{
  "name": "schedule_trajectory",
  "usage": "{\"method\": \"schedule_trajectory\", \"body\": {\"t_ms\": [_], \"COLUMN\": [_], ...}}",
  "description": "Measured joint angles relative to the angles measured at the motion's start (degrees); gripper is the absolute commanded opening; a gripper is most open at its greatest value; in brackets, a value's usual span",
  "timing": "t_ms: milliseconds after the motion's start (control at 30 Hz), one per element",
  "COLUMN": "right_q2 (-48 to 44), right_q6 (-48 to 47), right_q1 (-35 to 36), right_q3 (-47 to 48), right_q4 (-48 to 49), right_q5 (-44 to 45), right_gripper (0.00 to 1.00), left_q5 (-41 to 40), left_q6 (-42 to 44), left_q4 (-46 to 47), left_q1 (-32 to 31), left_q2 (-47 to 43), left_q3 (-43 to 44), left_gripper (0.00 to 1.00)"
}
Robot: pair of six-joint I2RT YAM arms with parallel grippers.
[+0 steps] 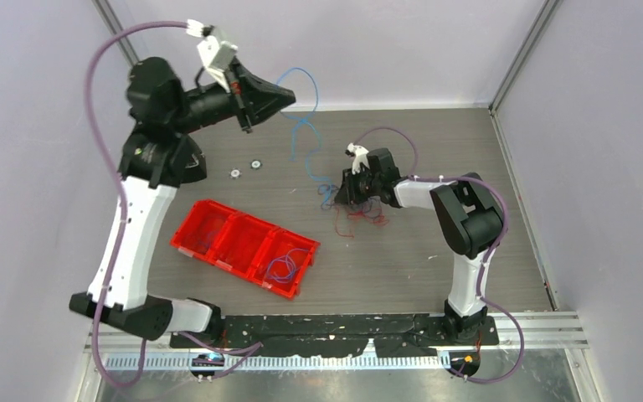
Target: Untangle the cables
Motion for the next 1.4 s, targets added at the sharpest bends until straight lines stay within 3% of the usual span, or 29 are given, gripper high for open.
{"method": "schedule_trajectory", "body": {"t_ms": [100, 167, 200, 333, 467, 767, 967, 1167, 1400], "right_q2": [0.00, -0.17, -0.44, -2.91, -6.80, -12.46, -12.46, -12.46, -12.46], "right_q6": [-0.02, -0.02, -0.09, -1.01, -2.93, -7.54, -11.04, -13.38, -14.47], "right_q1": [-0.55, -0.90, -1.09, -1.88, -2.93, -5.49, -7.85, -9.29, -9.35], "right_q3": [-0.74, -0.98, -1.01, -0.98, -0.22, 3.87, 5.86, 6.47, 6.47], "right_q4": [-0.74, -0.90, -1.22, -4.46, -8.74, -17.92, -23.30, -26.56, -28.11], "right_q5": [0.20, -0.13, -0.37, -1.92, -3.54, -5.90, -6.25, -6.27, -6.71], "right_gripper": [0.32, 0.44, 0.57, 0.78, 0.86, 0.91, 0.91, 0.91, 0.91], "left_q5": [0.35, 0.76, 0.94, 1.90, 1.75, -1.75, -4.79, -10.40, -20.15], "left_q6": [1.95, 4.00, 5.35, 11.61, 18.43, 31.80, 39.17, 42.66, 40.28], "left_q4": [-0.31, -1.49, -2.19, -6.84, -10.78, -15.93, -19.45, -22.51, -25.11], "left_q1": [1.09, 1.51, 1.57, 1.57, 1.57, -0.68, -4.37, -7.61, -9.86], "left_q2": [-3.41, -5.86, -7.26, -13.53, -19.43, -32.87, -35.39, -30.21, -12.63], "left_q3": [2.49, 2.43, 1.49, -6.80, -19.23, -49.44, -61.72, -65.05, -59.63], "left_gripper": [0.00, 0.00, 0.00, 0.00, 0.00, 0.00, 0.00, 0.00, 0.00]}}
